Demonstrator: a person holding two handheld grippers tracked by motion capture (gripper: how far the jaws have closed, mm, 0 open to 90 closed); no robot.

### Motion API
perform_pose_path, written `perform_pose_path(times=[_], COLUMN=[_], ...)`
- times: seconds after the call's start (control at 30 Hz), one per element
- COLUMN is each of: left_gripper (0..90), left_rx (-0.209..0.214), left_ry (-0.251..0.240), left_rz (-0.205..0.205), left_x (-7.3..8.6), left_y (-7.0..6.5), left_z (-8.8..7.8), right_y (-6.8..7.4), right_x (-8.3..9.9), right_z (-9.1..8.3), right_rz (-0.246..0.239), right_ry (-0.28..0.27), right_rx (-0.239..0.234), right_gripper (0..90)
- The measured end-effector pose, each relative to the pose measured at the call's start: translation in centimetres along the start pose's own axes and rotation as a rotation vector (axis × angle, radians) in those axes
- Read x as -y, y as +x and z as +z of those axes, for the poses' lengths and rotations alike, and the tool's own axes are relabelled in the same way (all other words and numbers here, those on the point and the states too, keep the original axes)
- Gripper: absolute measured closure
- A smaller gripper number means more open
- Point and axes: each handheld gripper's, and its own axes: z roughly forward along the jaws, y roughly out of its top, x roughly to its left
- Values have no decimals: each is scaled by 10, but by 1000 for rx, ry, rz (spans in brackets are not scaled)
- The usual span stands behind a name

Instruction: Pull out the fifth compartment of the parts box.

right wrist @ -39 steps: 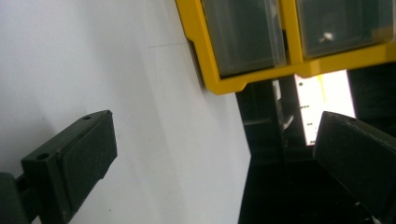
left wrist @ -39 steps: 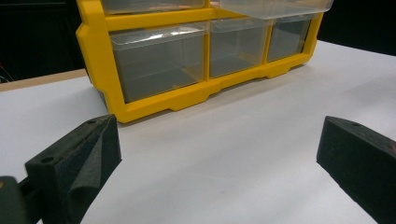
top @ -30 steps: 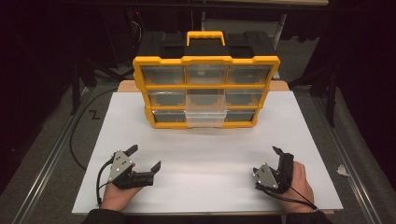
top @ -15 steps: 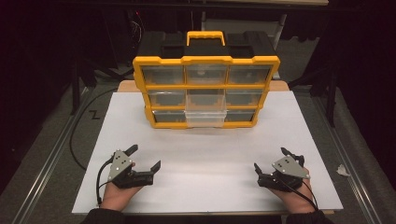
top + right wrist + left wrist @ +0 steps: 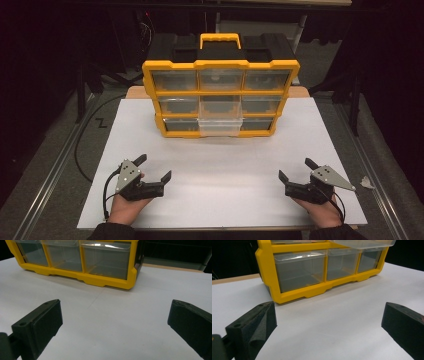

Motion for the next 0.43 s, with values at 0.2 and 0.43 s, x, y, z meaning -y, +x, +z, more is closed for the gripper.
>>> perform_pose_path(times=[0.2,0.43], left_gripper=[5,5], left_rx=[-7,-10], left_ry=[-2,0], left_rz=[2,4], left_x=[0,1], left_y=[-1,0], left_z=[-2,-4], right_y=[0,1], right_x=[0,0], right_z=[2,3], right_rz=[2,2], right_ry=[-1,5], right_rx=[-7,3], right_gripper=[7,7])
